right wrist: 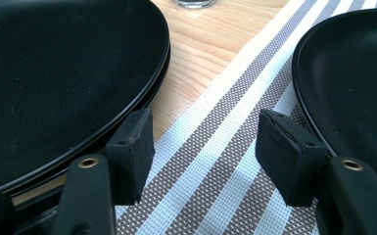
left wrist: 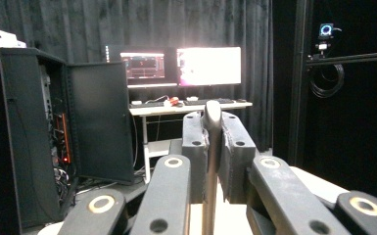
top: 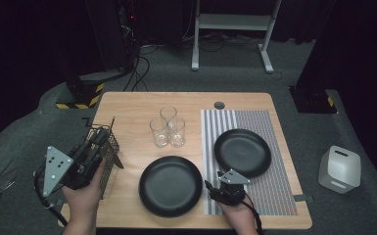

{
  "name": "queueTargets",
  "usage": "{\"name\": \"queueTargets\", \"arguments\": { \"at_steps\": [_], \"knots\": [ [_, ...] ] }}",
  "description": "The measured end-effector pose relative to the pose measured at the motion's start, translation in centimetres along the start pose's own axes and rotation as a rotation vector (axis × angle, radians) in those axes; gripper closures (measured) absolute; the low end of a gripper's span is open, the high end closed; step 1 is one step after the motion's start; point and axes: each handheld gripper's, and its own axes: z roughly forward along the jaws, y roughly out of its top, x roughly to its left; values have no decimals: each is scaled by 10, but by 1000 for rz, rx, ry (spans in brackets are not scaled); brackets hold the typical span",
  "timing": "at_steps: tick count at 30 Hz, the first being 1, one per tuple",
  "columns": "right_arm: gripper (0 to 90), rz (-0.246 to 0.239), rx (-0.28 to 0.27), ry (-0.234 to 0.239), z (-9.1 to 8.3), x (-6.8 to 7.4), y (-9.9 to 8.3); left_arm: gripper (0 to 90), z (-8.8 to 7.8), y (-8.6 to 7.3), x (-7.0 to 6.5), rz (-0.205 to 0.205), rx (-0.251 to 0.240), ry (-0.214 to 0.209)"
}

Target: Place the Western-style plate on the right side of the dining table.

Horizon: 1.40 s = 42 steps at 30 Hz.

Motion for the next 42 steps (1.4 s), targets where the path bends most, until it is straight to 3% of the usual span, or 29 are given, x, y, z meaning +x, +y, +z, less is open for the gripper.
{"name": "queueTargets", "arguments": {
  "at_steps": [19, 33, 42],
  "knots": [
    [399, -8, -45, 2, -5, 3, 4, 831, 13, -16, -18, -33, 5, -55],
    [378, -13, -82, 35, -8, 10, 18, 830, 21, -24, -32, -38, 11, -103],
    [400, -44, -107, 56, -8, 15, 31, 831, 27, -25, -39, -45, 20, -132]
  ]
}}
